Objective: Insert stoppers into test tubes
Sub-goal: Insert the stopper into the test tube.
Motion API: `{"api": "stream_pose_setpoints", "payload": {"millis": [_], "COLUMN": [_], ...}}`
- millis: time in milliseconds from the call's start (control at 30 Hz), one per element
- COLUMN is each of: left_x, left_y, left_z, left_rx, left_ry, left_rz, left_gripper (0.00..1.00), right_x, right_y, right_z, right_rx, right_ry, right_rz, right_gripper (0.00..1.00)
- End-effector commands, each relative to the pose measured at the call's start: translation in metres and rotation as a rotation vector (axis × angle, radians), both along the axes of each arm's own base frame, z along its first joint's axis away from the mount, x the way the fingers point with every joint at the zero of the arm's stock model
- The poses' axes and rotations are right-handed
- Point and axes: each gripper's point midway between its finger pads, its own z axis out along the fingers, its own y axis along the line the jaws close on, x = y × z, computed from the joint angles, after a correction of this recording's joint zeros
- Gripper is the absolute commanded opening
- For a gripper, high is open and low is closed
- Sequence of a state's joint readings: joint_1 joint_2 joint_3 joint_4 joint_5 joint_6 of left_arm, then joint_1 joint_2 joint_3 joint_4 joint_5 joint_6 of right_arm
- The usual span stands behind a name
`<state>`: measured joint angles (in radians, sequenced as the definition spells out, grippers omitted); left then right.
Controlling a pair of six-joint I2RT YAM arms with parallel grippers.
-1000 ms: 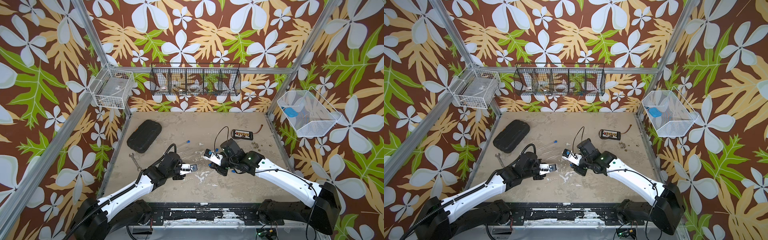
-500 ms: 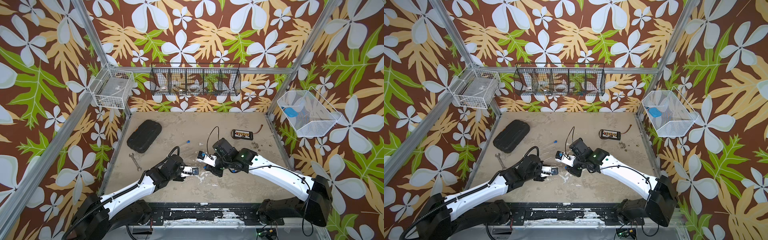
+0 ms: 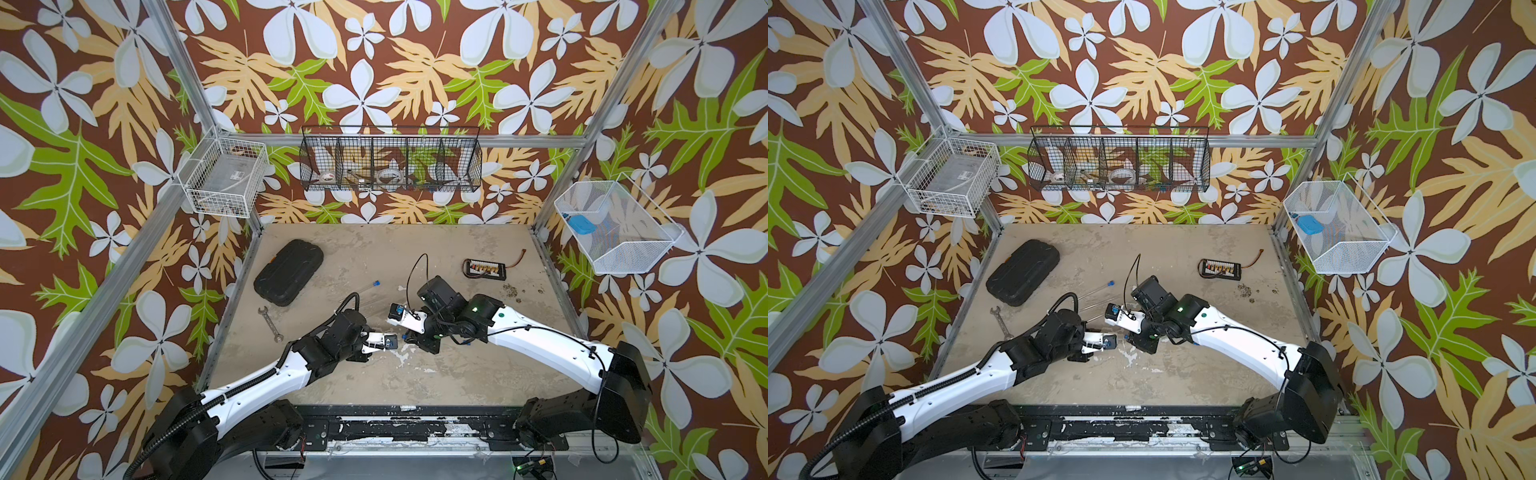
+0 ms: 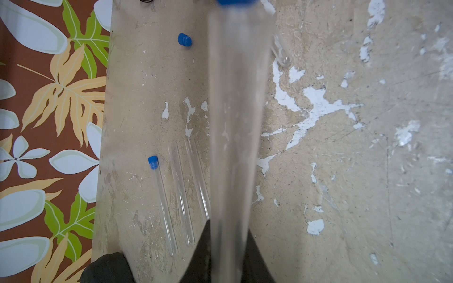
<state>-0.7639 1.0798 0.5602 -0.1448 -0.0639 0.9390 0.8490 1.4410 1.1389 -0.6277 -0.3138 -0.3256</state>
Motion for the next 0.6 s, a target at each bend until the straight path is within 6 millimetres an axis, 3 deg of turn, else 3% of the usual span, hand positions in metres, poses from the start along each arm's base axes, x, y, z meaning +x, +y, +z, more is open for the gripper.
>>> {"api": "stream_pose_setpoints", "payload": {"millis": [0, 567], "left_x": [0.002, -0.007], "left_y": [-0.003, -0.013], "left_z": [0.004, 0.012], "left_rx": [-0.023, 0.002], "left_ry": [-0.009, -0.068], "left_rz": [0.003, -0.045], "left_gripper": [0.0, 0.0], "right_x": [0.001, 0.005], "right_y": [0.003, 0.017], "right_z": [0.002, -0.005], "right_rx": [0.01, 0.014], "right_ry": [-0.007, 0.032], "right_rz": [0.012, 0.029], "right_gripper": [0.16, 0.15]}}
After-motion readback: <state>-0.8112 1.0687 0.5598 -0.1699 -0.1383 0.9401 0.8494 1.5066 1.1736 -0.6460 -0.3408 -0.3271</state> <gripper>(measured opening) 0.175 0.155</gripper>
